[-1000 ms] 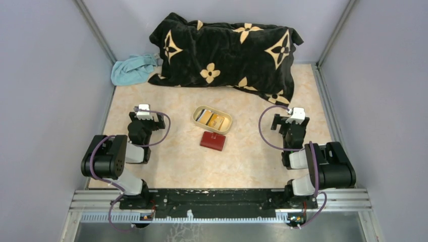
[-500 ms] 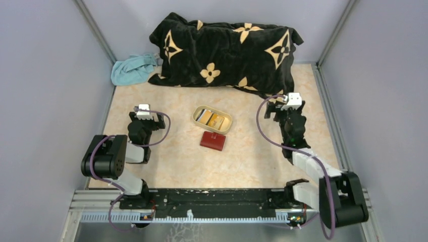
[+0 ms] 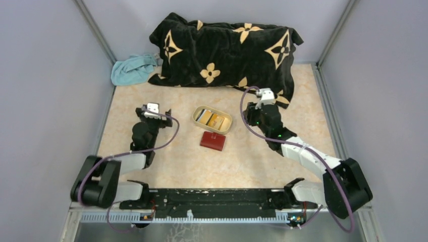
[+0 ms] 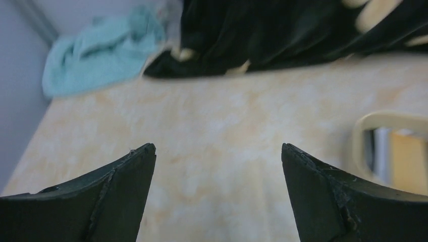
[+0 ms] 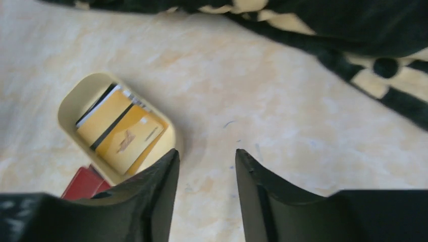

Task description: Take the credit cards out of the card holder

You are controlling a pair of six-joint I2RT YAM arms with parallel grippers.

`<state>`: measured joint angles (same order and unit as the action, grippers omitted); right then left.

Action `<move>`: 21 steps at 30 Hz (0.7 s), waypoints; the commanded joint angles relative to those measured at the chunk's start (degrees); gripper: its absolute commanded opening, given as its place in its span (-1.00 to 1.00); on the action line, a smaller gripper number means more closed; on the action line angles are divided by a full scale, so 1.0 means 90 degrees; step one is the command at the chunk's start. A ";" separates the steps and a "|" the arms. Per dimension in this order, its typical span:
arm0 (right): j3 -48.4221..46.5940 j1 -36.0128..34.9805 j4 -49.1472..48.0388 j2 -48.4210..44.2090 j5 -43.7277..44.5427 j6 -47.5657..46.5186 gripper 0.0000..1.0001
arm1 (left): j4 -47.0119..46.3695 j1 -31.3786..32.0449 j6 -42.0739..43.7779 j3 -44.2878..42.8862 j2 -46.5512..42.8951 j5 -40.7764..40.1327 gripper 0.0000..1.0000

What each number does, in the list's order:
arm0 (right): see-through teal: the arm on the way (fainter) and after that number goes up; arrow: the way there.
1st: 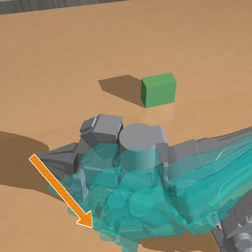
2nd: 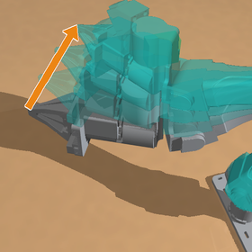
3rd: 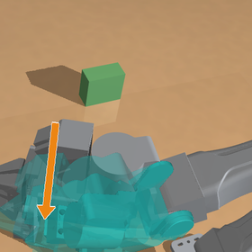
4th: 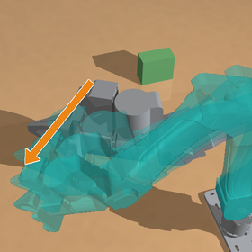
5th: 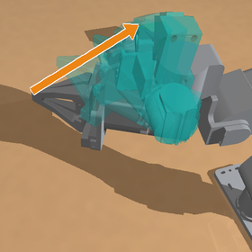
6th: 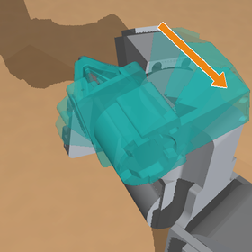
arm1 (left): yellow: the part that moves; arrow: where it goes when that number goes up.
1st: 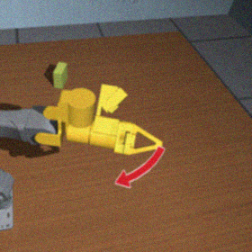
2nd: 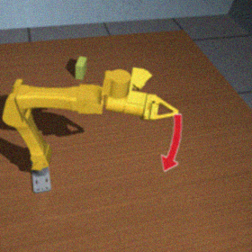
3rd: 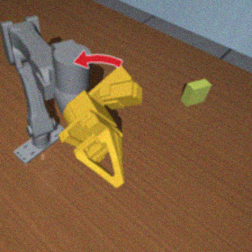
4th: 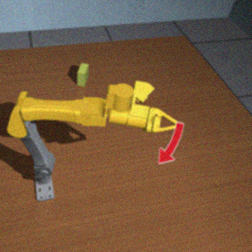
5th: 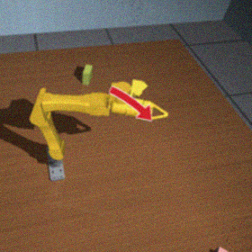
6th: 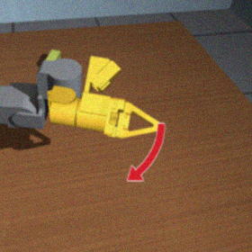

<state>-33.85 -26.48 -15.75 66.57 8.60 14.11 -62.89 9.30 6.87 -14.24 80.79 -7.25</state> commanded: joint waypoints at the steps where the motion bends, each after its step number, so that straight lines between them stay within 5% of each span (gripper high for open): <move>1: -0.0619 -0.0915 0.0229 0.0363 0.0583 0.0055 -0.22 | 0.0473 0.0982 0.0429 -0.0012 -0.1646 0.0093 0.99; 6: -0.0841 -0.1753 0.0285 0.1004 0.0696 0.0265 -0.35 | 0.3516 0.1697 -0.1805 -0.1112 -0.2228 0.0942 0.99; 10: -0.0947 -0.2238 0.0141 0.1607 0.0657 0.0466 0.32 | 0.4367 0.2546 -0.2283 -0.1051 -0.2278 0.0382 0.99; 12: -0.1156 -0.2395 0.0214 0.1961 0.0660 0.0559 0.39 | 0.4379 0.2589 -0.2690 -0.0657 -0.2377 0.0379 0.99; 13: -0.1258 -0.2465 0.0241 0.2094 0.0671 0.0594 0.27 | 0.4453 0.2590 -0.2908 -0.0537 -0.2449 0.0380 0.99; 17: -0.1357 -0.2574 0.0215 0.2433 0.0528 0.1003 -0.78 | 0.4867 0.2591 -0.3216 -0.0275 -0.2859 0.0632 0.99; 21: -0.1262 -0.2566 0.0148 0.2709 0.0510 0.1227 -0.94 | 0.5219 0.2590 -0.3147 -0.0137 -0.3364 0.0436 0.98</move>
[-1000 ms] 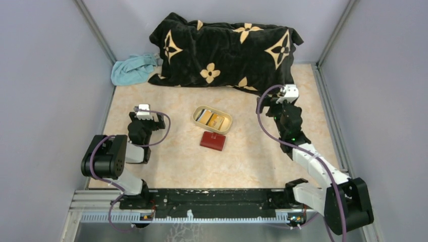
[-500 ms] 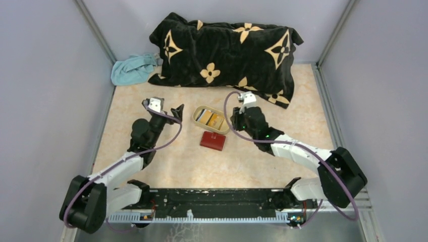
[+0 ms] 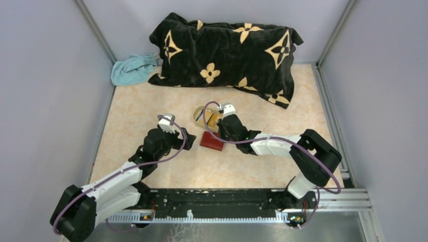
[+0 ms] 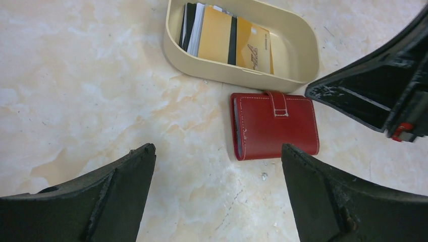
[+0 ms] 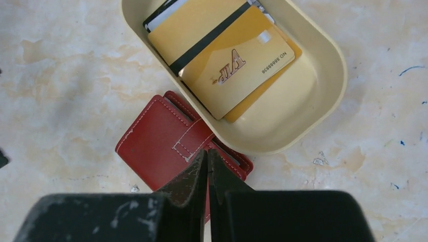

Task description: Take the credit cards out of the card holder

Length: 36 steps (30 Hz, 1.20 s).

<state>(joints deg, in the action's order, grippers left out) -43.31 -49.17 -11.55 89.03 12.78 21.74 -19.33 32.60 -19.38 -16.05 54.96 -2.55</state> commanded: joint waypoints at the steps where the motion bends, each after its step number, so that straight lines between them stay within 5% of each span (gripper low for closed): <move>1: -0.0199 -0.0042 -0.0349 0.0304 0.0093 0.0429 -0.96 | 0.0418 0.0001 -0.0190 0.0102 -0.0571 -0.0147 0.98; 18: -0.1025 0.0922 -0.0397 0.1029 -0.0341 0.0017 -1.00 | 0.0761 0.0001 -0.0261 0.0491 -0.1022 -0.0128 0.92; 20: -0.0960 0.0877 -0.0547 0.1012 -0.0640 -0.0012 -0.72 | 0.0714 0.0001 -0.0224 0.0467 -0.0915 -0.0036 0.88; 22: -0.0795 0.0717 -0.0755 0.0940 -0.0857 -0.0013 -0.12 | 0.0554 0.0001 -0.0228 0.0465 -0.0759 0.0108 0.58; 24: -0.0665 0.0539 -0.0860 0.0898 -0.1010 -0.0013 0.25 | 0.0347 0.0001 -0.0349 0.0473 -0.0577 0.0313 0.11; 28: -0.0476 0.0167 -0.0992 0.0908 -0.1193 -0.0112 0.50 | -0.0258 0.0015 -0.0506 0.0602 -0.0075 0.0949 -0.99; 36: -0.0026 0.0017 -0.1184 0.1074 -0.1638 -0.0131 0.51 | -0.1083 0.0154 -0.0985 0.0899 0.0845 0.1267 -1.00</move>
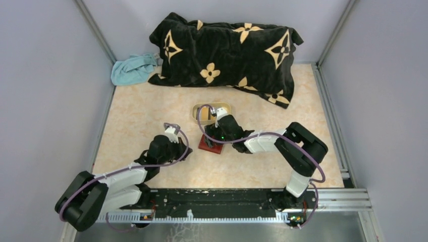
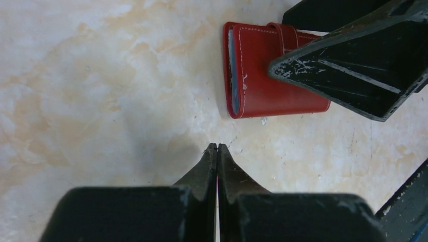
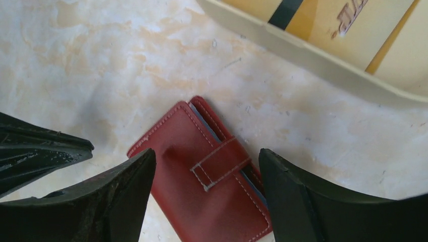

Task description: Take the credit cards out of the card holder

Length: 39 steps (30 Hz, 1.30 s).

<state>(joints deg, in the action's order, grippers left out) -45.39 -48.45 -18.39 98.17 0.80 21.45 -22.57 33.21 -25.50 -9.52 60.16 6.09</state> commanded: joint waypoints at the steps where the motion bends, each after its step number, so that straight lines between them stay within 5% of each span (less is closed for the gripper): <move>1: 0.0284 -0.0089 -0.0413 0.0013 -0.0312 -0.0119 0.51 | -0.0826 0.0109 -0.0377 0.0201 0.0381 0.0304 -1.00; 7: 0.0661 -0.0332 -0.0347 -0.0255 -0.0391 -0.0181 0.23 | -0.1492 0.0265 -0.0709 0.0256 0.1274 0.0283 -1.00; 14: 0.0953 -0.0519 -0.0499 -0.0341 -0.0296 0.0108 -0.96 | -0.2004 0.0537 -0.0917 0.0165 0.1963 0.0360 -1.00; 15: 0.0981 -0.0528 -0.0518 -0.0506 -0.0273 0.0158 -1.00 | -0.2004 0.0567 -0.0915 0.0140 0.1999 0.0352 -1.00; 21: 0.0952 -0.0527 -0.0004 -0.1408 0.0515 0.0141 -1.00 | -0.1426 0.0644 -0.0778 0.0116 0.1492 0.0017 -0.94; 25: 0.0519 -0.0525 0.1386 -0.2246 0.1676 -0.0396 -1.00 | -0.0305 0.0646 -0.0344 0.0153 -0.0057 -0.0668 0.10; 28: 0.0057 -0.0564 0.2313 -0.2498 0.2640 -0.0813 -1.00 | 0.0693 0.0637 -0.0130 0.0010 -0.0987 -0.1236 0.40; 33: -0.0459 -0.0979 0.3066 -0.2075 0.4808 -0.1364 -1.00 | 0.1232 0.0636 -0.0263 -0.0101 -0.1839 -0.1140 0.49; 39: -0.1517 -0.1489 0.4593 0.0341 0.7349 -0.0464 -1.00 | 0.1859 0.0636 -0.0424 -0.0301 -0.2361 -0.1242 0.50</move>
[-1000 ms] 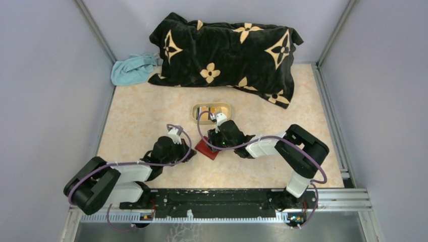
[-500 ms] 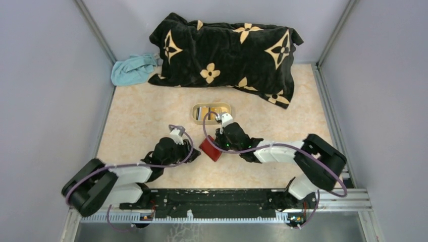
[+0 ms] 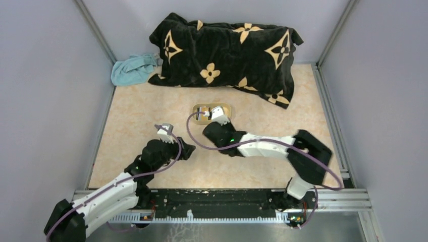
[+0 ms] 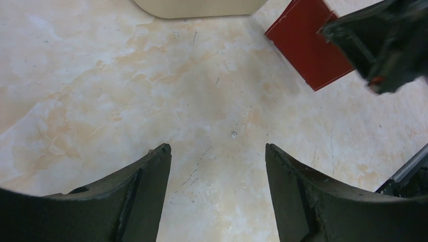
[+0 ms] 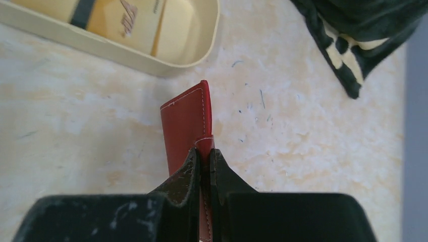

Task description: Take the credit cards out of the card holder

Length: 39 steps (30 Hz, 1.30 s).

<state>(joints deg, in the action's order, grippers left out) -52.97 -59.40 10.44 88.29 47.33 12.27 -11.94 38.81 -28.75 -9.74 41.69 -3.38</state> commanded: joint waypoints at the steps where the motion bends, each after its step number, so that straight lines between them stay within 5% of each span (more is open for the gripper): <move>1: -0.0880 -0.0353 0.1637 0.1799 0.2382 0.0803 -1.00 | 0.0829 0.0014 -0.0052 -0.0305 -0.0412 -0.0261 0.50; 6: -0.1701 -0.0960 0.2184 0.2643 0.2115 0.1600 -1.00 | 0.1579 0.0014 0.0000 -0.0363 -0.1100 -0.0663 0.52; 11: -0.1849 -0.1403 0.1555 0.2218 0.0857 0.1721 -0.79 | 0.1822 0.0014 -0.0010 -0.0318 -0.1532 -0.0841 0.53; 12: -0.1831 -0.1416 0.1484 0.2117 0.0669 0.1755 -0.63 | 0.1826 0.0014 -0.0025 -0.0315 -0.1558 -0.0857 0.53; 15: -0.1733 -0.1430 0.1341 0.1826 0.0337 0.1728 0.26 | 0.1792 0.0014 -0.0104 -0.0342 -0.1525 -0.0891 0.56; 19: -0.1247 -0.1425 0.0893 0.1055 0.0174 0.1587 0.57 | 0.1683 0.0014 -0.0444 -0.0335 -0.1434 -0.1020 0.61; 21: -0.0895 -0.1356 0.0555 0.0468 -0.0118 0.1535 0.58 | 0.1719 0.0014 -0.0893 -0.0327 -0.1452 -0.1305 0.32; 23: -0.0429 -0.1094 0.0193 -0.0100 -0.0599 0.1711 0.57 | 0.1470 0.0014 -0.0977 -0.0279 -0.1463 -0.1252 -0.29; 26: 0.0572 -0.0292 -0.0622 -0.0989 -0.1908 0.2047 0.42 | 0.0325 0.0012 -0.0373 -0.0114 -0.1209 -0.0170 -0.41; 28: 0.1281 0.0356 -0.1098 -0.1449 -0.2715 0.2260 0.13 | -0.0432 0.0022 0.0119 -0.0134 -0.0705 0.0715 -0.39; 32: 0.1648 0.1010 -0.1195 -0.1739 -0.3112 0.2218 -1.00 | -0.1257 0.0023 0.1173 -0.0645 0.0752 0.2276 -0.03; 39: 0.1723 0.1013 -0.1936 -0.1160 -0.3883 0.2326 -1.00 | -0.1899 0.0034 0.2714 -0.1805 0.2910 0.3262 0.04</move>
<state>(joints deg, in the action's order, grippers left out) -37.76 -50.13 1.96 75.64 18.87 31.73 -20.18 38.87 -14.98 -22.22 63.31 17.80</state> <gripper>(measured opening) 0.006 0.523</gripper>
